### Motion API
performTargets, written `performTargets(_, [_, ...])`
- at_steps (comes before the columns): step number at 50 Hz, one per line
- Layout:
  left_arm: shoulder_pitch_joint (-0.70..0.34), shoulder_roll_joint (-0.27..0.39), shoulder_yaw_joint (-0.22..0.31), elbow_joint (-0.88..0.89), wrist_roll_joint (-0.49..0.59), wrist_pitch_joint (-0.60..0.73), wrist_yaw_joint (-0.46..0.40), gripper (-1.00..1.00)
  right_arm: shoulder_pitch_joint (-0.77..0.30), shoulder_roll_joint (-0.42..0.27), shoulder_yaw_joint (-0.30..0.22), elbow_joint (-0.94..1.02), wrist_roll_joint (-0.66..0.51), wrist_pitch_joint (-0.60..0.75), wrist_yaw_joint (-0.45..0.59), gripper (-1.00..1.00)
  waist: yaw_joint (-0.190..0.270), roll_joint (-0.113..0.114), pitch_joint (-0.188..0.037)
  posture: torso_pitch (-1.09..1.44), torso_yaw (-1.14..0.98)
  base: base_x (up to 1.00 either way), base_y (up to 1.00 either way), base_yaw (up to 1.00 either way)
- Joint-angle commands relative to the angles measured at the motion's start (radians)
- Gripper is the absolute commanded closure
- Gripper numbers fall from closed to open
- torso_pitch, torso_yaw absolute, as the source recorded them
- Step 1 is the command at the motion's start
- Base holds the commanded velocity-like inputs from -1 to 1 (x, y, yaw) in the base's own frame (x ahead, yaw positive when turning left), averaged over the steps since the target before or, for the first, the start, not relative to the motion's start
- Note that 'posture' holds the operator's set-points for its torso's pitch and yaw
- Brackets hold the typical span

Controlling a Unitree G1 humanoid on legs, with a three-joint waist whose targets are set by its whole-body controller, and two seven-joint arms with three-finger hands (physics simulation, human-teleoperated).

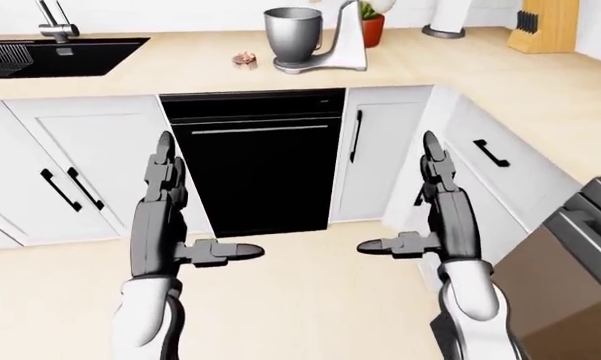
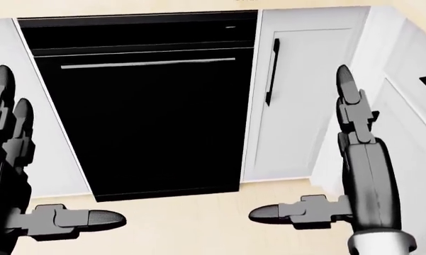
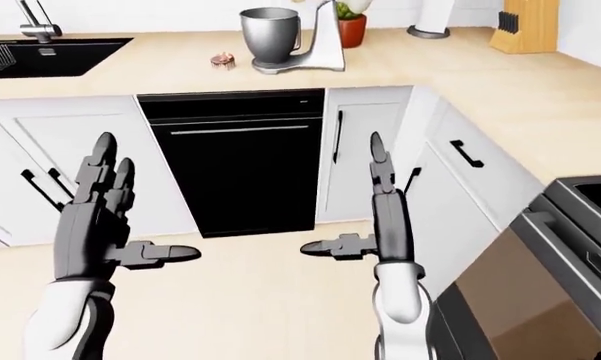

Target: Place the cake in the stand mixer bowl.

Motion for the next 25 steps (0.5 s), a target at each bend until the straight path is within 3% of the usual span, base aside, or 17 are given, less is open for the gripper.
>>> performTargets(1, [-0.012, 0.0, -0.002, -0.027, -0.002, -0.022, 0.0, -1.0, -0.012, -0.004, -0.002, -0.024, -0.003, -0.022, -0.006, -0.96, 0.005, -0.011, -0.017, 0.0, 0.0, 0.0, 0.0, 0.0])
performTargets(3, [-0.01, 0.0, -0.003, -0.03, -0.002, -0.021, 0.0, -1.0, -0.01, -0.004, -0.002, -0.024, -0.004, -0.026, -0.007, -0.96, 0.006, 0.012, -0.008, 0.0, 0.0, 0.0, 0.0, 0.0])
performTargets(8, [-0.008, -0.001, -0.004, -0.036, -0.001, -0.018, 0.0, -1.0, -0.003, -0.004, -0.002, -0.035, -0.009, -0.03, -0.007, -0.96, -0.001, 0.037, -0.022, 0.0, 0.0, 0.0, 0.0, 0.0])
performTargets(18, [-0.012, 0.0, -0.001, -0.04, -0.001, -0.012, -0.002, -1.0, -0.003, -0.003, -0.002, -0.043, -0.015, -0.029, -0.006, -0.96, -0.009, 0.046, -0.037, 0.0, 0.0, 0.01, 0.0, 0.0])
performTargets(19, [-0.013, 0.0, -0.001, -0.041, -0.002, -0.011, -0.001, -1.0, -0.003, -0.003, -0.002, -0.045, -0.016, -0.029, -0.005, -0.96, -0.01, 0.05, -0.053, 0.0, 0.0, 0.05, 0.0, 0.0])
performTargets(21, [-0.013, 0.0, -0.003, -0.039, 0.0, -0.013, -0.001, -1.0, -0.002, -0.004, -0.002, -0.043, -0.016, -0.031, -0.006, -0.96, -0.011, 0.052, -0.023, 0.0, 0.0, 0.08, 0.0, 0.0])
performTargets(25, [-0.018, 0.001, -0.001, -0.04, -0.001, -0.009, -0.001, -1.0, -0.005, -0.004, -0.002, -0.042, -0.019, -0.032, -0.004, -0.95, -0.012, 0.046, -0.01, 0.0, 0.0, 0.12, 0.0, 0.0])
